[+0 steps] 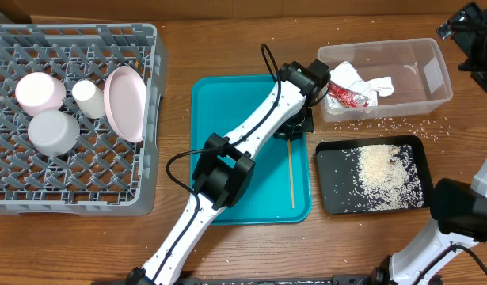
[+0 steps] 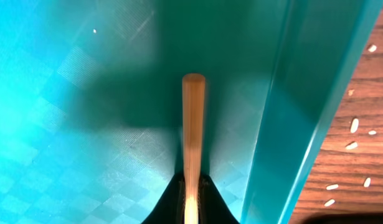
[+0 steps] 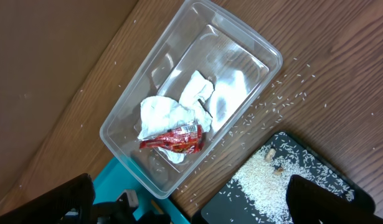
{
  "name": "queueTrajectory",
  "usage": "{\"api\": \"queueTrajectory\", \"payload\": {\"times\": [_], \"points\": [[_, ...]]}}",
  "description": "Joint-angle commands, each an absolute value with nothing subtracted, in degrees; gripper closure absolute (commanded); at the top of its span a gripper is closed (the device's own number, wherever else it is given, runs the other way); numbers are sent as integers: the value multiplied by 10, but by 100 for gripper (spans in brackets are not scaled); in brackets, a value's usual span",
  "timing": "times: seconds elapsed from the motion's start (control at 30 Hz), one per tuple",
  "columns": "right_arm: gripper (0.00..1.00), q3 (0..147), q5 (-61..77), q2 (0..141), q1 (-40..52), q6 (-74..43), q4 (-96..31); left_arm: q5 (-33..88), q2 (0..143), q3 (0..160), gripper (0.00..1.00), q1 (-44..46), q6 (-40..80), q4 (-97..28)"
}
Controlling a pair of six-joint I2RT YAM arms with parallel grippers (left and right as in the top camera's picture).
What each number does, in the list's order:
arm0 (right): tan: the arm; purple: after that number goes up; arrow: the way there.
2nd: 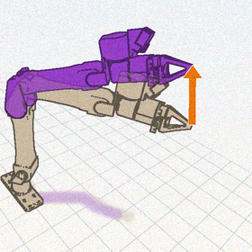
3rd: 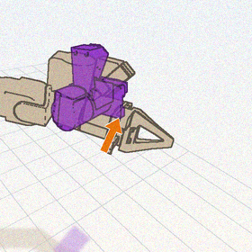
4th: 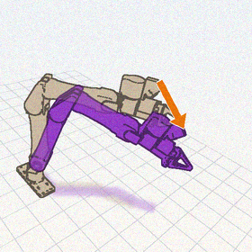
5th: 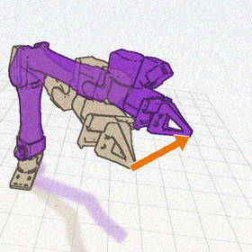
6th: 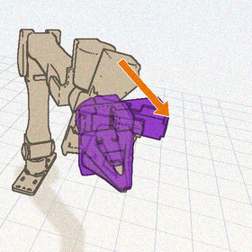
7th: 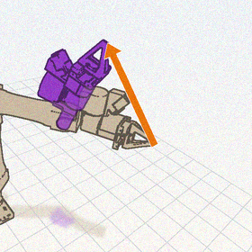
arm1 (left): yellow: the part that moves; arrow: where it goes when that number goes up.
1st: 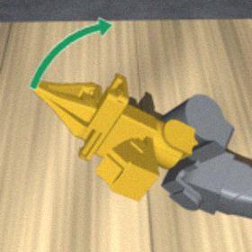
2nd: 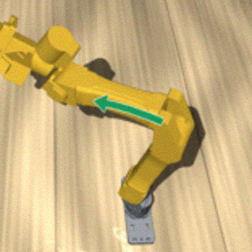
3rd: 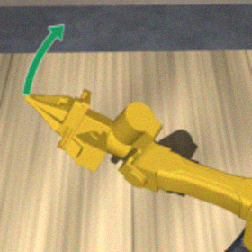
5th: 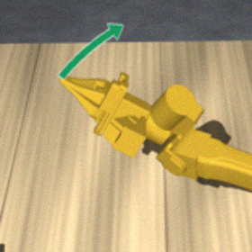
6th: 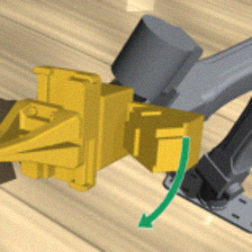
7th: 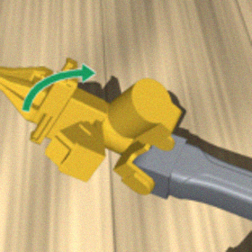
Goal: Sort waste into correct bins and load items into the dishwasher
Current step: 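Carry the second chopstick with the left gripper into the rack and release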
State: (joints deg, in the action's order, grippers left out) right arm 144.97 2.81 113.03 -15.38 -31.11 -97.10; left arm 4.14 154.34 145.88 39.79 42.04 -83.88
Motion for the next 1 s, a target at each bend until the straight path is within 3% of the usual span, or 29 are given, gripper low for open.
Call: {"api": "queueTrajectory", "payload": {"times": [0.0, 0.27, 0.4, 0.7, 0.97], "points": [[0, 1454, 31, 1129, -155, -311, -970, 45, 1562, 1450, 96, 393, 406, -855], [0, 1454, 31, 1129, -155, -311, -970, 44, 1544, 1603, 96, 328, 313, -966], [0, 1454, 31, 1129, -155, -311, -970, 78, 1510, 1686, 96, 272, 155, -968], [0, 1454, 31, 1129, -155, -311, -970, -213, 1348, 1715, 96, 100, 147, -966], [0, 1454, 31, 1129, -155, -311, -970, -143, 1292, 1715, 96, -65, 42, -917]]}}
